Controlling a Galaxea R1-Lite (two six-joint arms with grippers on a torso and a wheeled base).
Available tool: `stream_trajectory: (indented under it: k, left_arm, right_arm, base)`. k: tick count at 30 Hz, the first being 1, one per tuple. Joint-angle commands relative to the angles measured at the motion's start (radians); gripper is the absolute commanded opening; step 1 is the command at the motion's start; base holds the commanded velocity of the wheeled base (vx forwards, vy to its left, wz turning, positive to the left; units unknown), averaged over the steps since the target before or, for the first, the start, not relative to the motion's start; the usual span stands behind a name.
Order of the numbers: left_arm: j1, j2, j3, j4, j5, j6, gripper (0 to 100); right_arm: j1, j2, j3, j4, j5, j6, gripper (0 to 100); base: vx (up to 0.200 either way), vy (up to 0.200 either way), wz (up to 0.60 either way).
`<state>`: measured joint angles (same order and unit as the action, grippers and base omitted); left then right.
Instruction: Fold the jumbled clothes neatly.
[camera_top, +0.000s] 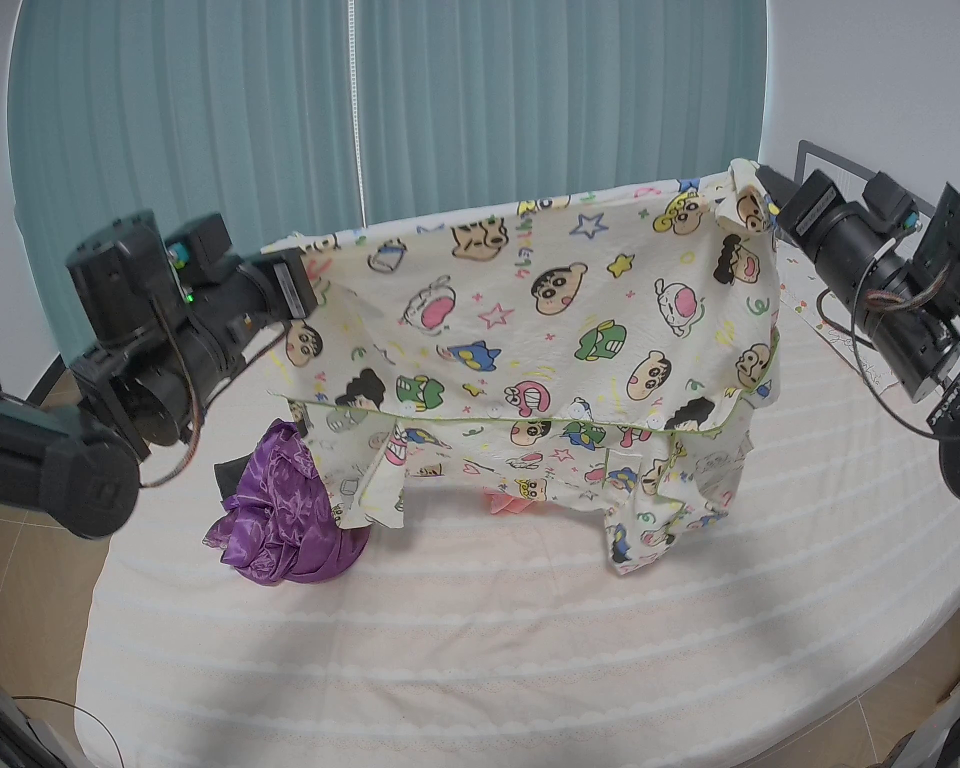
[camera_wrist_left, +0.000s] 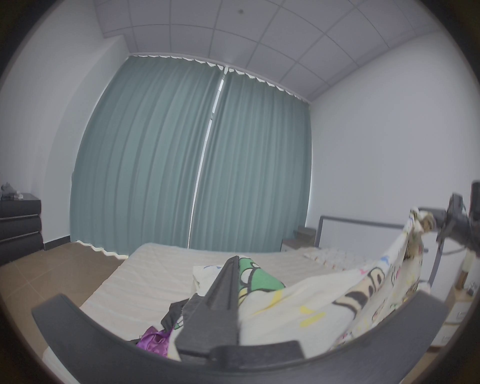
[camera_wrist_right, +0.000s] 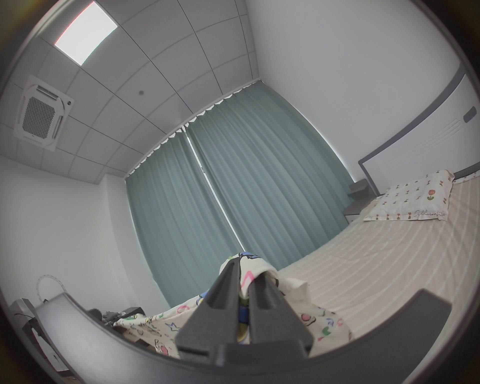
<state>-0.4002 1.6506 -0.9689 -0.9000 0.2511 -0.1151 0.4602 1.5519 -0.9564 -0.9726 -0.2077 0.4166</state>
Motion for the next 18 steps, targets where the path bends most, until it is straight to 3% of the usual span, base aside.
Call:
stream_trajectory:
  k: [1, 6, 11, 15, 18]
  left_arm:
    - [-0.005, -0.124, -0.051, 0.059, 0.005, -0.064, 0]
    - [-0.026, -0.129, 0.079, 0.081, 0.004, -0.150, 0]
    - [-0.068, -0.121, 0.171, 0.081, 0.002, -0.302, 0]
    - [-0.069, -0.118, 0.205, 0.081, -0.004, -0.351, 0]
    - [-0.080, -0.120, 0.222, 0.081, -0.004, -0.402, 0]
  right_arm:
    - [0.046, -0.067, 0.024, 0.023, 0.004, -0.002, 0]
    - [0.057, -0.032, 0.088, 0.015, 0.007, 0.010, 0]
    - [0.089, 0.014, 0.103, 0.014, -0.007, 0.033, 0]
    - [0.097, 0.019, 0.105, 0.014, -0.007, 0.054, 0]
    - [0.100, 0.020, 0.116, 0.015, -0.009, 0.077, 0]
  base:
    - [0.000, 0.000, 0.00]
    - [0.000, 0.000, 0.00]
    - [0.000, 0.000, 0.00]
    - [0.000, 0.000, 0.00]
    - [-0.200, 0.000, 0.00]
